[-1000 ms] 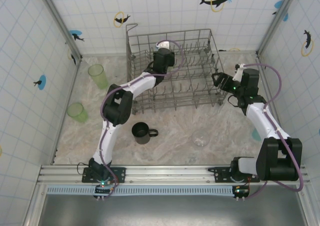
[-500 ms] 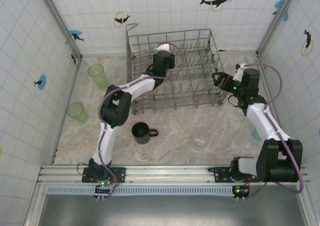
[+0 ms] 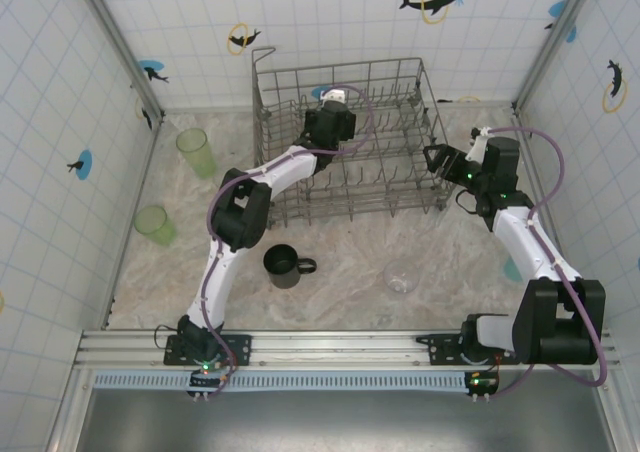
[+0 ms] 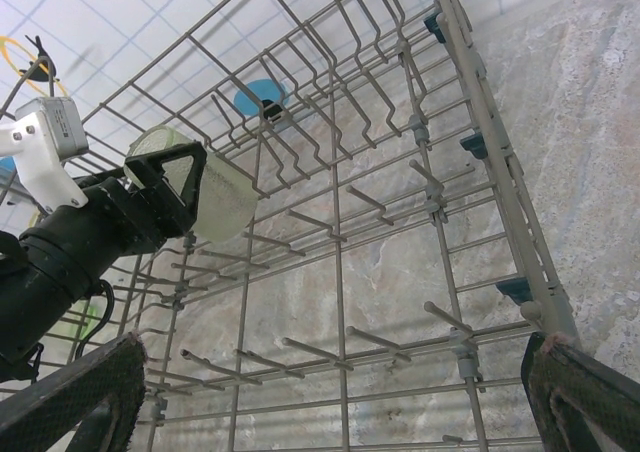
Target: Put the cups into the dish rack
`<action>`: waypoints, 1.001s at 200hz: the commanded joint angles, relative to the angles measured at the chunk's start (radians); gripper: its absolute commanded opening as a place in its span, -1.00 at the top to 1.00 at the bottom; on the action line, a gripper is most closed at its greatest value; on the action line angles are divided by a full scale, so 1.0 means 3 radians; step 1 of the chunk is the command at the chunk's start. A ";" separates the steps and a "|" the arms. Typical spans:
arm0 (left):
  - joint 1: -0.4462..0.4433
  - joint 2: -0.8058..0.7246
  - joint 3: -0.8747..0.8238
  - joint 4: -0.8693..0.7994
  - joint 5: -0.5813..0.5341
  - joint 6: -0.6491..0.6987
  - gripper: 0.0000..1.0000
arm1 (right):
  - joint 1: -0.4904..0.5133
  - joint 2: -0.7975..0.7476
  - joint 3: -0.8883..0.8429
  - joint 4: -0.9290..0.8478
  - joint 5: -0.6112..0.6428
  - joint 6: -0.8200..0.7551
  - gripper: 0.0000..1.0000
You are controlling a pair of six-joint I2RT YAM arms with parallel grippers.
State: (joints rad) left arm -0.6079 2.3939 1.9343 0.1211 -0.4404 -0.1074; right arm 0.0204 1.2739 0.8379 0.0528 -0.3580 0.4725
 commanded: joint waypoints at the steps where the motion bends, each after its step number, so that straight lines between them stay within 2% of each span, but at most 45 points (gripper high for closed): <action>1: 0.0021 0.0057 -0.0011 -0.0108 -0.0204 0.0061 -0.95 | 0.0014 -0.0040 -0.0018 0.0055 -0.0026 0.0010 -0.99; 27: 0.0021 -0.0110 -0.0085 -0.0158 -0.0092 -0.0406 -0.95 | 0.0012 -0.0036 -0.0010 0.0054 -0.0033 0.0028 -0.99; 42: 0.0022 -0.0398 -0.0195 -0.0149 0.0093 -0.0717 -0.95 | 0.0018 -0.0028 0.0017 0.0054 -0.0044 0.0032 -0.99; 78: 0.0024 -0.0854 -0.0622 -0.0076 0.0189 -0.1096 -0.95 | 0.0029 -0.0033 0.0096 0.0019 -0.0044 0.0023 -0.99; 90: 0.0027 -0.1025 -0.0872 0.0068 0.0278 -0.1250 -0.95 | 0.0075 -0.0025 0.0164 -0.0087 0.0084 -0.0042 -0.99; 115: 0.0027 -0.1324 -0.1257 0.0307 0.0480 -0.1365 -0.95 | 0.0225 -0.0016 0.0336 -0.0367 0.0475 -0.0218 -0.99; 158: 0.0027 -0.1577 -0.1370 0.0125 0.0687 -0.1319 -0.95 | 0.0327 -0.0068 0.0552 -0.0661 0.0811 -0.0221 -0.99; 200: 0.0027 -0.2017 -0.1739 0.0045 0.1002 -0.1293 -0.95 | 0.0387 -0.0148 0.0836 -0.1174 0.1307 -0.0415 -0.99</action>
State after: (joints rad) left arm -0.6033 1.8858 1.4590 0.1589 -0.2169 -0.4839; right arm 0.1249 1.2724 1.0191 -0.1890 -0.0887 0.3939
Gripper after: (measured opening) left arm 0.975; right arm 0.997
